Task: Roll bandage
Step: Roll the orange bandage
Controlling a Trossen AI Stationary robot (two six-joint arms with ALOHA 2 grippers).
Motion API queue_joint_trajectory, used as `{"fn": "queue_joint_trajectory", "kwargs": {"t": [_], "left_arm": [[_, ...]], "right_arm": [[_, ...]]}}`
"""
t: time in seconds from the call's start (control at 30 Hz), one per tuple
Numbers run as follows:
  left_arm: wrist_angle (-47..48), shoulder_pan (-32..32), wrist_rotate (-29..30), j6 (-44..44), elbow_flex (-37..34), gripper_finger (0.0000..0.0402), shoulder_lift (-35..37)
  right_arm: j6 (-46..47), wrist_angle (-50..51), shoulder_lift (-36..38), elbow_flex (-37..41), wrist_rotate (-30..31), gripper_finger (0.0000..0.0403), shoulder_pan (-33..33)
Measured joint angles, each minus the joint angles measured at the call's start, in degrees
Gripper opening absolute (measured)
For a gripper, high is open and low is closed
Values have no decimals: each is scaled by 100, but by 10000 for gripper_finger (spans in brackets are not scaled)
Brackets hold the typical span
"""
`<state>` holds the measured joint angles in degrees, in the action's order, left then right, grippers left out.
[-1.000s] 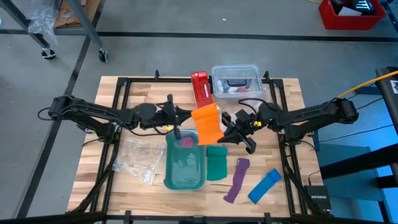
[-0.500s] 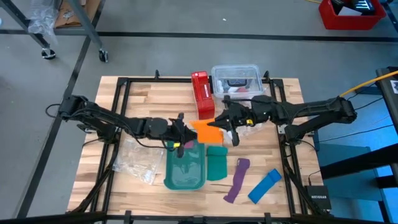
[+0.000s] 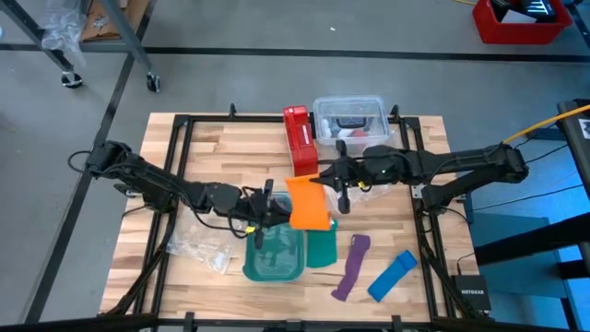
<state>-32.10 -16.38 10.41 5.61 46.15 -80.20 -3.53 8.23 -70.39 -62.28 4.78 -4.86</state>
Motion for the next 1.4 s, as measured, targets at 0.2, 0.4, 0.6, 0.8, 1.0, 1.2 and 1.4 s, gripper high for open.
{"fn": "queue_joint_trajectory", "kwargs": {"t": [0.2, 0.4, 0.6, 0.8, 1.0, 1.2, 1.4], "left_arm": [[-162, -129, -117, 83, 0, 0, 0], [-153, -283, -142, 616, 0, 0, 0], [-154, -402, -148, 1547, 0, 0, 19], [-146, -435, -144, 2419, 0, 0, 264], [-115, -433, -133, 2347, 0, 0, 784], [-89, -428, -129, 1955, 2, 0, 1232], [257, -426, -124, 1930, 2, 0, 1389]], "right_arm": [[7, 249, 0, 2, 151, 29, 0], [9, 274, 0, 2, 229, 86, 0], [-49, 289, 0, 2, 432, 165, 0], [-669, 707, 0, 2, 524, 208, 0], [-659, 1544, -2, 4, -104, 207, 2], [-319, 1760, 0, 7, -589, 201, 0], [-317, 1471, 0, 7, -624, 200, 0]]}}
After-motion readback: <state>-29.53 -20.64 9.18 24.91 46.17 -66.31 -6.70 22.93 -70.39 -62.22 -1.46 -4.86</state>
